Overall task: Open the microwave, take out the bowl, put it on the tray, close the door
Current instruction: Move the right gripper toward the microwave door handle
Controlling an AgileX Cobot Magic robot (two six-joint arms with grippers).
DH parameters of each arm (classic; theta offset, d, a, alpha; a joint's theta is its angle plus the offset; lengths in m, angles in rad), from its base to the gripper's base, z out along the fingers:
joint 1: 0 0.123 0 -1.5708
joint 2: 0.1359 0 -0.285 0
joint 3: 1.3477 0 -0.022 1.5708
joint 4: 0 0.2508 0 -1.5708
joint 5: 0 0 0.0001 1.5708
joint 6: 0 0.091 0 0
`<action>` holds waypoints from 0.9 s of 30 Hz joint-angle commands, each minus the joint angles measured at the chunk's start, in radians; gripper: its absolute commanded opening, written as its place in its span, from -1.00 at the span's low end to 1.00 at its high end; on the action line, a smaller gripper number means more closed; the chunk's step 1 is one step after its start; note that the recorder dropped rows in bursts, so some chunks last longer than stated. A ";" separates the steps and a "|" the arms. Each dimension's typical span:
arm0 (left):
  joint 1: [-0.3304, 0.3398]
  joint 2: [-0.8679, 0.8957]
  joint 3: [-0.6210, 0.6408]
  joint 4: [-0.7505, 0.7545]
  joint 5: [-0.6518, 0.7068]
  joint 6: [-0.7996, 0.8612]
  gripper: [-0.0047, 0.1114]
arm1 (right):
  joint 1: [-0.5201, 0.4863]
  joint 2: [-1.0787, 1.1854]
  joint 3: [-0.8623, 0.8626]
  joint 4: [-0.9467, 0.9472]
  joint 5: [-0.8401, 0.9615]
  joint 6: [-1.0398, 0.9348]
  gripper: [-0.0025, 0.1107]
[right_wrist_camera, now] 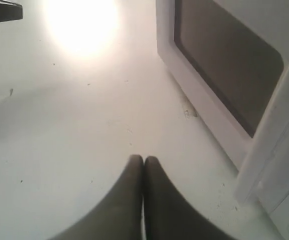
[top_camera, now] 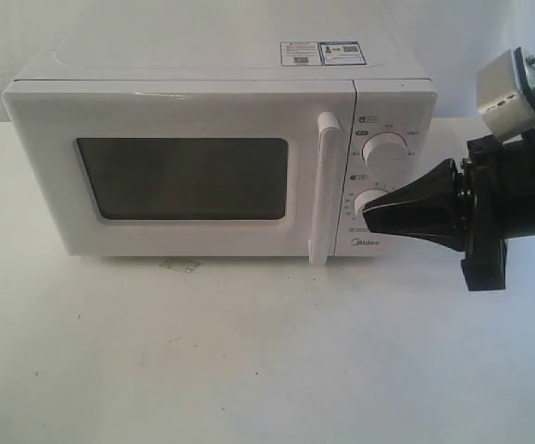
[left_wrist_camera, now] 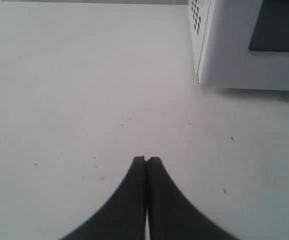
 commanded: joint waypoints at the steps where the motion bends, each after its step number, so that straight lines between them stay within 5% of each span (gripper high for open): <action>1: 0.002 -0.004 0.003 -0.012 0.000 -0.008 -0.92 | -0.002 -0.004 -0.008 0.020 0.008 -0.042 -0.96; 10: 0.002 -0.004 0.003 -0.012 0.000 -0.008 -0.92 | -0.002 0.041 -0.008 0.087 -0.102 -0.042 -0.94; 13: 0.002 -0.004 0.003 -0.012 0.000 -0.008 -0.92 | -0.002 0.080 -0.008 0.163 -0.060 -0.050 -0.53; 16: 0.002 -0.004 0.003 -0.012 0.000 -0.008 -0.92 | -0.002 0.113 -0.008 0.206 -0.124 -0.064 0.14; 20: 0.002 -0.004 0.003 -0.012 0.000 -0.008 -0.92 | -0.002 0.164 -0.008 0.370 -0.120 -0.103 0.19; 27: 0.002 -0.004 0.003 -0.012 0.000 -0.008 -0.92 | 0.008 0.201 -0.008 0.384 -0.113 -0.156 0.19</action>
